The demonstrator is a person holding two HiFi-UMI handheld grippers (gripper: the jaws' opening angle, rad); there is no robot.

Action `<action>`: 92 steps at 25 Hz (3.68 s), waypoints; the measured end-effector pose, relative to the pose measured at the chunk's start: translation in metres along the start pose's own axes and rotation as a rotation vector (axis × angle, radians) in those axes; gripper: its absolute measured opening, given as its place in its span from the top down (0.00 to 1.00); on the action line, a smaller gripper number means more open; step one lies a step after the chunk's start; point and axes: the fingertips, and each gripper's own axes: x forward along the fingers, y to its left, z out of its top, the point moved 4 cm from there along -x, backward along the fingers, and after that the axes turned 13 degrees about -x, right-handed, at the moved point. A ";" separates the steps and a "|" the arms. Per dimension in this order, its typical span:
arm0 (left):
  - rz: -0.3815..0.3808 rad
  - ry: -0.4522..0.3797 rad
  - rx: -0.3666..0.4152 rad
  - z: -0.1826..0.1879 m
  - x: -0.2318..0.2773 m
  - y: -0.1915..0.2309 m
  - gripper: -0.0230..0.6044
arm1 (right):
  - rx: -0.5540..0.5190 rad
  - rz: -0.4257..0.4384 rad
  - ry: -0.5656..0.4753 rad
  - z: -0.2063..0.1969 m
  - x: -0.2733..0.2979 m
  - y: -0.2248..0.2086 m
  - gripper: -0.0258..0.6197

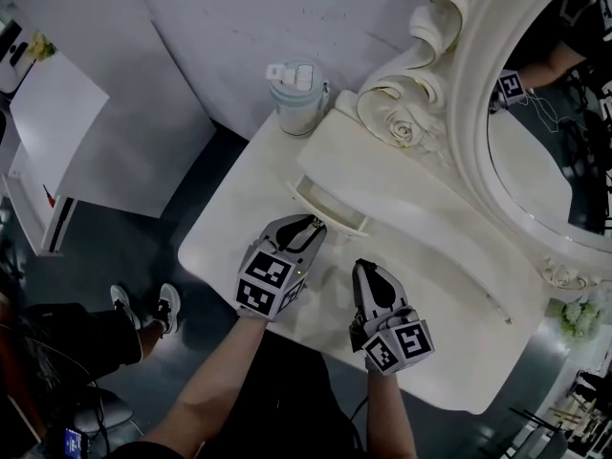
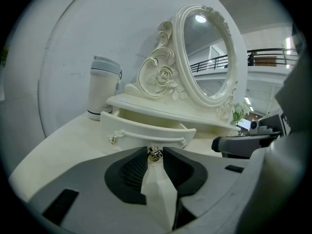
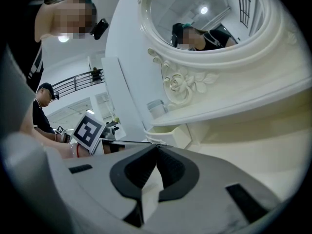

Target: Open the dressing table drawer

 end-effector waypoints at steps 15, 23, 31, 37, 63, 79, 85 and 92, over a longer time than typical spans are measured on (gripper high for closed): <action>0.001 0.017 -0.008 -0.007 -0.010 -0.001 0.79 | -0.008 0.010 0.002 0.003 0.002 0.004 0.95; 0.004 0.020 -0.012 -0.009 -0.014 -0.001 0.79 | -0.008 0.016 0.000 0.004 0.002 0.006 0.95; 0.008 0.022 -0.017 -0.012 -0.019 -0.002 0.79 | -0.010 0.018 -0.002 0.006 0.000 0.008 0.95; 0.011 0.026 -0.020 -0.014 -0.023 -0.002 0.79 | -0.011 0.022 -0.001 0.006 -0.001 0.010 0.95; 0.020 -0.003 0.011 -0.021 -0.049 -0.001 0.83 | -0.013 -0.002 -0.013 0.012 -0.007 0.012 0.95; -0.093 -0.123 0.045 0.032 -0.068 -0.038 0.96 | -0.167 -0.038 -0.080 0.072 -0.023 0.018 0.95; -0.127 -0.172 0.058 0.062 -0.075 -0.052 0.96 | -0.213 -0.053 -0.114 0.103 -0.030 0.017 0.96; -0.144 -0.228 0.071 0.094 -0.087 -0.060 0.96 | -0.248 -0.072 -0.157 0.133 -0.038 0.016 0.96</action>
